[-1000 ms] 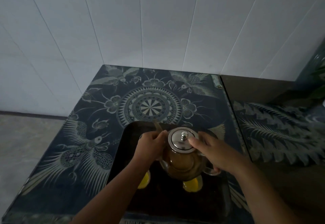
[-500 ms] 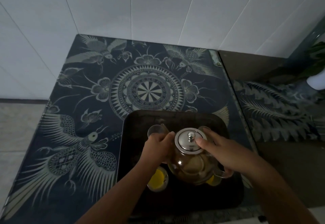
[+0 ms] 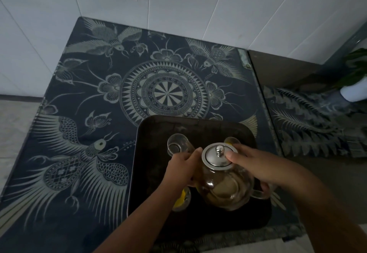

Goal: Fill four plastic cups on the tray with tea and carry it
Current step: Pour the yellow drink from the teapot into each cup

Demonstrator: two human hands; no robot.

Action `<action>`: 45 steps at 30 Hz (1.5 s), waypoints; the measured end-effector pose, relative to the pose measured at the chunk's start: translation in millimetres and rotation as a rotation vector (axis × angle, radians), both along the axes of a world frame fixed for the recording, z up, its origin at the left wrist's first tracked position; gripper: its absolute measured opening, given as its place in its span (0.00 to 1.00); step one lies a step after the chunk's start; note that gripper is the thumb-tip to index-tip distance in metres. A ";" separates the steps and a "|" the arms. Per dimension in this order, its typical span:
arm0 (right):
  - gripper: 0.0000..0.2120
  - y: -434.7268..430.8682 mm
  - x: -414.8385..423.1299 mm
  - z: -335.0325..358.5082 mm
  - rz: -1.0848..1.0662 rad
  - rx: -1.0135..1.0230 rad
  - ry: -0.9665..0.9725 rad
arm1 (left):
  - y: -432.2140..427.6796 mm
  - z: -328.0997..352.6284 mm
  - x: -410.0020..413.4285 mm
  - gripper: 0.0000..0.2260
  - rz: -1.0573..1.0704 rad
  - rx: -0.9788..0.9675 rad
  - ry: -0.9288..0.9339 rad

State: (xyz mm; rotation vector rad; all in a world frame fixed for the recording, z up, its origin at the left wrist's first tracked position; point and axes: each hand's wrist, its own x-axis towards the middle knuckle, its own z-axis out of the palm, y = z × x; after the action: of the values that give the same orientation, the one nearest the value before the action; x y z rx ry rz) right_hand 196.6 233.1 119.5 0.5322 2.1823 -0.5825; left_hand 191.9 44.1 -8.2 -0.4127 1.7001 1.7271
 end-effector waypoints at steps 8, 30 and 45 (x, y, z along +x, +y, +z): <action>0.27 2.7 -14.4 -5.8 0.029 -0.009 -0.067 | 3.2 -3.3 -1.1 0.19 0.003 0.044 -0.059; 0.43 -16.6 -39.4 -4.4 0.029 0.079 -0.134 | -5.4 -0.9 -7.3 0.16 0.052 0.133 -0.179; 0.26 -15.3 -52.9 -1.5 0.062 0.055 -0.119 | -7.4 7.3 -11.1 0.18 0.063 0.190 -0.220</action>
State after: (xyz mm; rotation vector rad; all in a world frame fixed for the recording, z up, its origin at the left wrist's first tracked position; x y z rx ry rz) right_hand 143.7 217.7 118.0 0.5139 2.0994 -0.4474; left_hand 180.9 36.8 -0.9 -0.5511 1.3682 1.7975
